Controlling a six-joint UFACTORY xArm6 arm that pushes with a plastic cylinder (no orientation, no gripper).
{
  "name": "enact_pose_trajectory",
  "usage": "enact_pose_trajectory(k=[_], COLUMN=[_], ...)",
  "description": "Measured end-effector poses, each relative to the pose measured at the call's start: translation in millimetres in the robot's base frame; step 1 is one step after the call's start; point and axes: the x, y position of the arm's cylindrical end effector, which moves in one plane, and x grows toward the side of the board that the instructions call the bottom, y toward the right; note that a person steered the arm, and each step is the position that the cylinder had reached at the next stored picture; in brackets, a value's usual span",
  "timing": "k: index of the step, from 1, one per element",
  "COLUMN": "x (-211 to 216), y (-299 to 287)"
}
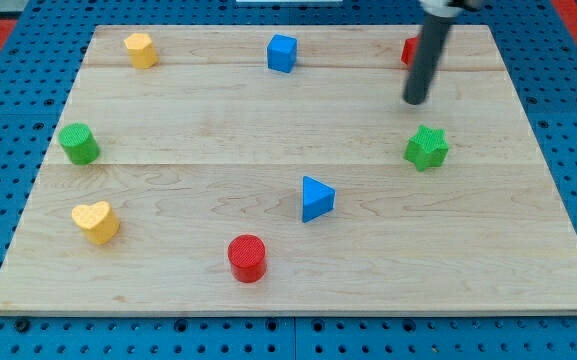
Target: Place blue cube in between red star and green circle in a diagonal line
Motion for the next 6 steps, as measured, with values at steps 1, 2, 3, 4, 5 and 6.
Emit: enact_pose_trajectory(k=[1, 2, 3, 4, 5, 6], x=[-39, -93, -122, -78, -33, -35], y=[-34, -71, -113, -155, -151, -193])
